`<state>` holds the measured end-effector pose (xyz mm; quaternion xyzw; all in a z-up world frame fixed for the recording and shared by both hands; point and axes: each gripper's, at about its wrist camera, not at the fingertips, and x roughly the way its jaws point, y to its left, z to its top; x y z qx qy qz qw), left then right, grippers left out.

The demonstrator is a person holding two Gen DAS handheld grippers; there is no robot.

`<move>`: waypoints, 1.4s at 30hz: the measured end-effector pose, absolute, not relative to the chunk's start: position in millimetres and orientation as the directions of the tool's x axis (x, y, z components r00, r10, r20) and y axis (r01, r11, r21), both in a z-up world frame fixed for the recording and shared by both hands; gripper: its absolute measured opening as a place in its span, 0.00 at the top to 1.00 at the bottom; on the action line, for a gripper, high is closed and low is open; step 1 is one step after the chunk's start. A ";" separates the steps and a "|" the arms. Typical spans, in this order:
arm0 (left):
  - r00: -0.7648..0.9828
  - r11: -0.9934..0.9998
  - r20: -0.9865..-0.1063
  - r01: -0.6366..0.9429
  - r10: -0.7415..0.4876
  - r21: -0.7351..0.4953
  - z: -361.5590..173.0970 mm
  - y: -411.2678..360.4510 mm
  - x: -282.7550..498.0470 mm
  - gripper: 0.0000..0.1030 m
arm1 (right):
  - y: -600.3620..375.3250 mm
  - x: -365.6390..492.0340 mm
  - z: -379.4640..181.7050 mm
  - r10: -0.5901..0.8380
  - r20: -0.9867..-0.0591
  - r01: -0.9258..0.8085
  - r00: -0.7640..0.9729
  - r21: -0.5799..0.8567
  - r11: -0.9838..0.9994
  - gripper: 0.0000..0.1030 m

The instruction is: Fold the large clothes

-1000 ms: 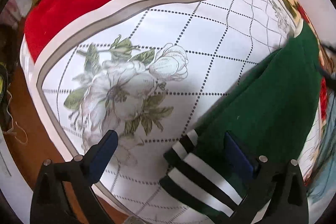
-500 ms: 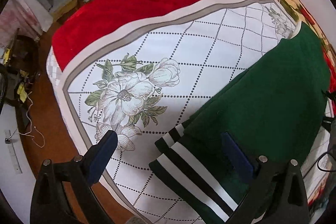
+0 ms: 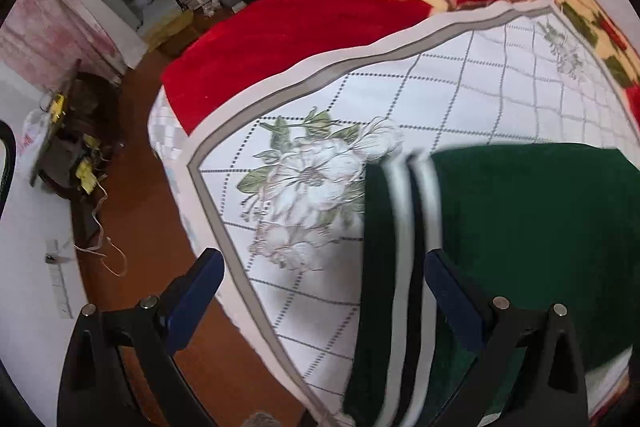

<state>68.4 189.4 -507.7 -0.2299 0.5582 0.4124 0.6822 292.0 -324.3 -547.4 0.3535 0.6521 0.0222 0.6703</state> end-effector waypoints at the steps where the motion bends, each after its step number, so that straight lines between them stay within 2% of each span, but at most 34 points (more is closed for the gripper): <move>1: 0.031 0.563 -0.953 -0.812 0.301 0.151 -512.4 189.8 70.6 0.00 | -325.3 275.4 -549.3 0.478 -0.871 0.431 0.117 0.478 0.765 0.82; 2: 0.036 0.571 -0.956 -0.808 0.292 0.144 -516.1 190.5 73.1 0.00 | -330.8 254.6 -554.8 0.457 -0.887 0.429 0.059 0.436 0.791 0.81; 4: 0.046 0.589 -0.958 -0.796 0.283 0.136 -527.0 192.3 86.7 0.00 | -338.0 234.3 -569.2 0.442 -0.896 0.441 -0.051 0.377 0.815 0.65; 5: 0.053 0.600 -0.956 -0.788 0.288 0.137 -531.8 192.7 94.0 0.00 | -341.3 226.3 -575.2 0.446 -0.891 0.454 -0.086 0.364 0.814 0.62; 7: 0.051 0.630 -0.949 -0.759 0.310 0.165 -546.8 197.5 119.4 0.00 | -352.0 215.4 -579.5 0.466 -0.878 0.462 -0.110 0.370 0.806 0.52; 9: 0.042 0.639 -0.954 -0.751 0.297 0.166 -558.5 206.0 137.8 0.00 | -359.1 213.5 -566.5 0.403 -0.908 0.409 -0.115 0.327 0.852 0.44; 11: 0.092 0.631 -0.963 -0.770 0.254 0.093 -554.8 217.0 146.0 0.02 | -363.2 213.3 -551.5 0.383 -0.917 0.360 -0.113 0.321 0.876 0.44; 14: 0.182 0.636 -0.949 -0.771 0.256 0.024 -536.5 222.2 145.5 0.02 | -368.1 207.8 -534.3 0.377 -0.918 0.323 -0.120 0.323 0.889 0.44; 18: 0.210 0.634 -0.975 -0.765 0.078 -0.114 -564.2 238.9 150.7 0.05 | -354.3 218.2 -515.9 0.356 -0.929 0.251 -0.100 0.323 0.913 0.44; 19: 0.239 0.622 -0.970 -0.768 0.052 -0.156 -571.5 243.4 151.3 0.12 | -344.4 222.4 -512.4 0.358 -0.929 0.231 -0.096 0.329 0.916 0.44; 21: 0.292 0.621 -0.956 -0.749 -0.002 -0.231 -576.0 242.2 156.4 0.65 | -322.5 237.2 -512.1 0.355 -0.930 0.206 -0.096 0.330 0.921 0.44; 22: 0.302 0.631 -0.953 -0.738 -0.005 -0.237 -573.1 237.3 161.0 0.71 | -315.5 239.3 -510.2 0.355 -0.931 0.190 -0.089 0.334 0.923 0.44; 23: 0.301 0.668 -0.953 -0.715 0.028 -0.206 -564.5 227.9 168.6 0.83 | -308.7 241.4 -504.7 0.351 -0.933 0.171 -0.079 0.334 0.927 0.44; 24: 0.313 0.701 -0.948 -0.689 0.057 -0.185 -554.8 220.1 174.2 0.88 | -301.3 248.3 -495.6 0.340 -0.938 0.150 -0.067 0.327 0.933 0.44; 26: 0.356 0.734 -0.930 -0.655 0.091 -0.179 -533.5 211.8 180.3 0.89 | -288.8 253.2 -483.0 0.294 -0.955 0.094 -0.038 0.289 0.953 0.44; 29: 0.414 0.743 -0.905 -0.635 0.097 -0.211 -507.9 214.0 186.7 0.89 | -256.8 263.5 -463.7 0.132 -0.991 -0.011 0.018 0.132 0.991 0.44; 30: 0.421 0.744 -0.902 -0.632 0.097 -0.216 -504.8 217.9 190.5 0.89 | -252.7 266.0 -459.7 0.118 -0.992 -0.030 0.043 0.117 0.993 0.44; 32: 0.418 0.737 -0.904 -0.638 0.087 -0.224 -512.3 228.3 205.3 0.89 | -246.3 273.8 -453.2 0.143 -0.985 -0.044 0.094 0.140 0.989 0.44; 37: 0.342 0.740 -0.939 -0.642 0.040 -0.202 -565.5 246.6 237.4 0.88 | -243.8 301.9 -457.6 0.200 -0.977 -0.019 0.068 0.200 0.980 0.44; 42: 0.308 0.789 -0.950 -0.595 0.048 -0.153 -581.4 244.9 254.3 0.86 | -263.9 345.1 -458.5 0.149 -0.982 -0.013 0.117 0.149 0.989 0.44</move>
